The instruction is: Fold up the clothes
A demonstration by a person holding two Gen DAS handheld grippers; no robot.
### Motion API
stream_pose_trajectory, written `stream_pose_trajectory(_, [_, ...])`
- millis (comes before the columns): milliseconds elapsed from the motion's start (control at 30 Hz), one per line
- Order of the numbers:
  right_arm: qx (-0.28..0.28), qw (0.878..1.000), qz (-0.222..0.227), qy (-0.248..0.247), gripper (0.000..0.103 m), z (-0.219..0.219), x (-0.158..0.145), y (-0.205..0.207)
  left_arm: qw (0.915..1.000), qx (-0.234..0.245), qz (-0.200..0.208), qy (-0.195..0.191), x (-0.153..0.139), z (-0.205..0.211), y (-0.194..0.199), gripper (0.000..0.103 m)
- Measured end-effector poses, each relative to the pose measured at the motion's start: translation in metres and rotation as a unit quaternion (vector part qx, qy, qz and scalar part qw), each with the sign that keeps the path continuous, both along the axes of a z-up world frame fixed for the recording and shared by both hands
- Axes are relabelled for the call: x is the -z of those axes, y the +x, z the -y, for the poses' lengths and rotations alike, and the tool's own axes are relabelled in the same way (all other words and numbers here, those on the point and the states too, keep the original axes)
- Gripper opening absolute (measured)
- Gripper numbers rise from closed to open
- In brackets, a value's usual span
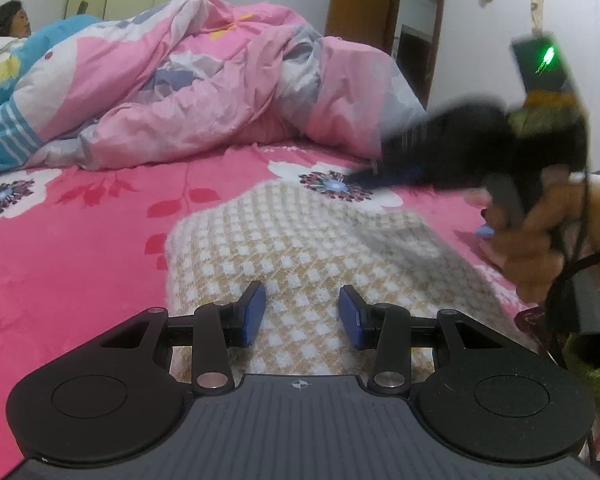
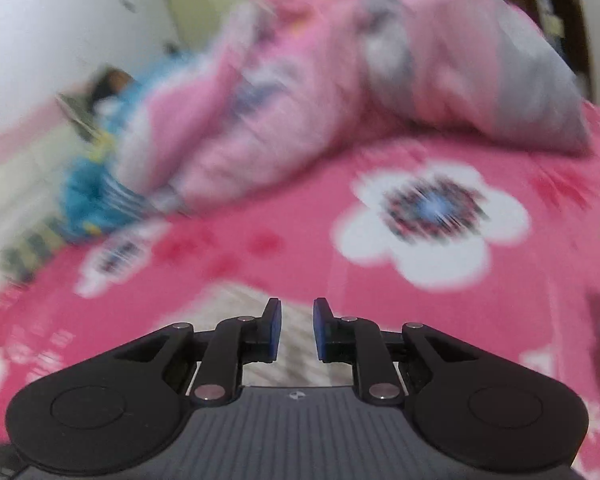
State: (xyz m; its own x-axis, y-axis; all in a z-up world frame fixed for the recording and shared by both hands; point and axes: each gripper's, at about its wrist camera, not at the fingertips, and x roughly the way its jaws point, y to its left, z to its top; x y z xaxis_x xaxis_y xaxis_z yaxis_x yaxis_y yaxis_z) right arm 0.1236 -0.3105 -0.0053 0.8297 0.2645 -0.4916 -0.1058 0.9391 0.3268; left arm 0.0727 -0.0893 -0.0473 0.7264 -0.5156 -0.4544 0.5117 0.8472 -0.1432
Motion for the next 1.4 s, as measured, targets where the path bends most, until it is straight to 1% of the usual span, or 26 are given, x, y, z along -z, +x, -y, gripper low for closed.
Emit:
stream_pose_trajectory(33, [-0.015,1.000,0.003,-0.008,0.019,-0.007,0.001,0.002,1.0000,0.000,0.000,-0.001,0.000,0.000,0.000,0.042])
stream_pose_trajectory(67, [-0.024,0.999,-0.014,-0.022,0.019,-0.015,0.013,0.010,1.0000,0.001,-0.001,-0.003,0.000,-0.001,0.000,0.042])
stream_pose_trajectory(133, [-0.031,0.996,-0.072,-0.043,0.017,-0.027,0.050,0.031,0.9999,0.002,-0.008,-0.010,0.000,-0.003,0.001,0.043])
stream_pose_trajectory(167, [-0.030,0.995,-0.083,-0.038,0.017,-0.027,0.061,0.036,0.9998,0.002,-0.015,-0.014,0.000,-0.004,0.002,0.043])
stream_pose_trajectory(200, [-0.029,0.995,-0.092,-0.028,0.016,-0.024,0.062,0.039,0.9997,0.001,-0.013,-0.020,-0.004,-0.007,0.001,0.043])
stream_pose_trajectory(233, [-0.029,0.995,-0.089,-0.021,0.015,-0.023,0.050,0.037,0.9996,0.001,-0.015,-0.025,-0.009,-0.011,-0.002,0.043])
stream_pose_trajectory(267, [-0.032,0.996,-0.074,-0.030,0.016,-0.026,0.037,0.030,0.9993,0.001,-0.020,-0.032,-0.012,-0.017,-0.004,0.044])
stream_pose_trajectory(300, [-0.036,0.997,-0.059,-0.039,0.019,-0.029,0.025,0.023,0.9986,-0.002,-0.028,-0.046,-0.014,-0.025,-0.007,0.045])
stream_pose_trajectory(333, [-0.039,0.997,-0.044,-0.048,0.019,-0.033,0.012,0.016,0.9975,-0.006,-0.035,-0.061,-0.016,-0.034,-0.011,0.047])
stream_pose_trajectory(400, [-0.064,0.997,-0.015,-0.035,0.019,-0.041,-0.009,0.002,0.9950,-0.015,-0.053,-0.084,-0.017,-0.051,-0.018,0.047])
stream_pose_trajectory(467, [-0.093,0.995,-0.010,-0.043,0.018,-0.058,-0.008,0.000,0.9924,-0.027,-0.074,-0.094,-0.015,-0.065,-0.025,0.047])
stream_pose_trajectory(500, [-0.104,0.993,-0.021,-0.055,0.018,-0.068,0.000,0.003,0.9915,-0.035,-0.082,-0.094,-0.012,-0.071,-0.028,0.047])
stream_pose_trajectory(533, [-0.108,0.991,-0.043,-0.071,0.017,-0.079,0.021,0.012,0.9908,-0.042,-0.088,-0.094,-0.010,-0.076,-0.032,0.047])
stream_pose_trajectory(567, [-0.107,0.990,-0.053,-0.079,0.017,-0.086,0.043,0.018,0.9897,-0.047,-0.095,-0.096,-0.008,-0.081,-0.035,0.047])
stream_pose_trajectory(600, [-0.107,0.989,-0.058,-0.083,0.016,-0.091,0.056,0.020,0.9884,-0.052,-0.103,-0.099,-0.005,-0.086,-0.038,0.048])
stream_pose_trajectory(700, [-0.108,0.989,-0.052,-0.087,0.015,-0.097,0.050,0.005,0.9842,-0.057,-0.113,-0.124,-0.005,-0.102,-0.046,0.048])
stream_pose_trajectory(733, [-0.108,0.989,-0.050,-0.088,0.018,-0.099,0.049,-0.001,0.9837,-0.061,-0.112,-0.127,-0.005,-0.106,-0.049,0.048])
stream_pose_trajectory(767, [-0.108,0.989,-0.048,-0.090,0.018,-0.101,0.047,-0.006,0.9835,-0.065,-0.111,-0.127,-0.005,-0.111,-0.051,0.048])
stream_pose_trajectory(900, [-0.109,0.989,-0.040,-0.095,0.017,-0.109,0.040,-0.026,0.9809,-0.082,-0.126,-0.123,-0.001,-0.121,-0.051,0.048])
stream_pose_trajectory(967, [-0.109,0.989,-0.036,-0.097,0.015,-0.113,0.036,-0.036,0.9803,-0.089,-0.133,-0.115,-0.002,-0.118,-0.049,0.048])
stream_pose_trajectory(1000, [-0.110,0.989,-0.034,-0.098,0.015,-0.115,0.035,-0.041,0.9804,-0.094,-0.135,-0.108,-0.004,-0.116,-0.048,0.048])
stream_pose_trajectory(1067, [-0.110,0.988,-0.030,-0.101,0.015,-0.119,0.031,-0.051,0.9824,-0.112,-0.127,-0.078,-0.011,-0.113,-0.053,0.048])
stream_pose_trajectory(1100, [-0.112,0.988,-0.026,-0.102,0.018,-0.121,0.031,-0.057,0.9830,-0.122,-0.122,-0.061,-0.014,-0.112,-0.055,0.048])
stream_pose_trajectory(1167, [-0.121,0.987,-0.016,-0.105,0.018,-0.125,0.035,-0.073,0.9828,-0.141,-0.114,-0.033,-0.018,-0.110,-0.059,0.048])
stream_pose_trajectory(1267, [-0.135,0.985,0.000,-0.108,0.018,-0.130,0.041,-0.097,0.9799,-0.163,-0.113,-0.018,-0.017,-0.113,-0.060,0.048])
stream_pose_trajectory(1400, [-0.153,0.982,0.021,-0.112,0.016,-0.137,0.050,-0.128,0.9782,-0.170,-0.118,-0.011,-0.016,-0.109,-0.055,0.048])
